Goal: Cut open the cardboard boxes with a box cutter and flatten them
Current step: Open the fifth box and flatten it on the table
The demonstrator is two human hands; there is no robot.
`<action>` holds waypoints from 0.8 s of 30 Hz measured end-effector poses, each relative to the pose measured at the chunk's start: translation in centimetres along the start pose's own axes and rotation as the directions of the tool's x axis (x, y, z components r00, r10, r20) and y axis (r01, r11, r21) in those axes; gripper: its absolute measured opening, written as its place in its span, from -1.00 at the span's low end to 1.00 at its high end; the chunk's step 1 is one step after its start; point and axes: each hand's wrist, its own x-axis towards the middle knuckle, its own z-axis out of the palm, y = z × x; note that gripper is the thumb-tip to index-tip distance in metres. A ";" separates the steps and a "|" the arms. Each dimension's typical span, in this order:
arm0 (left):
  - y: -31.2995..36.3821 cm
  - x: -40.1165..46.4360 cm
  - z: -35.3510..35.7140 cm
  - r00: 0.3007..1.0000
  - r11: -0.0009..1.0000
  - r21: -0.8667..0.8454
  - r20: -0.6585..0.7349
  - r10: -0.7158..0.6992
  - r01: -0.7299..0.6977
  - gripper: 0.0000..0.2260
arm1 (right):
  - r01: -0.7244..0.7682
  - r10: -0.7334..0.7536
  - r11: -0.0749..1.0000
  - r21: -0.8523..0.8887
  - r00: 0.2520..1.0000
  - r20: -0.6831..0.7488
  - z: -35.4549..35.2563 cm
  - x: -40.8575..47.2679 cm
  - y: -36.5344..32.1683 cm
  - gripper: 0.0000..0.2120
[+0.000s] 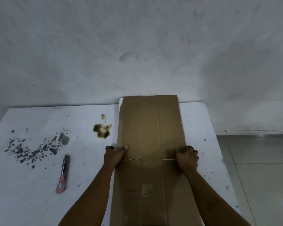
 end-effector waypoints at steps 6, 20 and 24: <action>0.2 0.8 0.8 0.989 0.992 -0.094 0.125 -0.077 0.089 0.14 | -0.153 0.150 0.987 0.058 0.987 0.052 -0.8 1.4 -1.2 0.20; 1.2 -1.8 3.1 0.992 0.990 0.119 -0.091 0.092 -0.081 -0.20 | 0.003 -0.044 0.963 -0.270 0.988 -0.146 0.4 0.0 -0.6 0.04; 1.0 -1.6 2.8 0.993 0.987 0.138 -0.072 0.094 -0.084 -0.20 | 0.000 -0.044 0.964 -0.265 0.986 -0.161 0.5 0.4 -0.7 0.01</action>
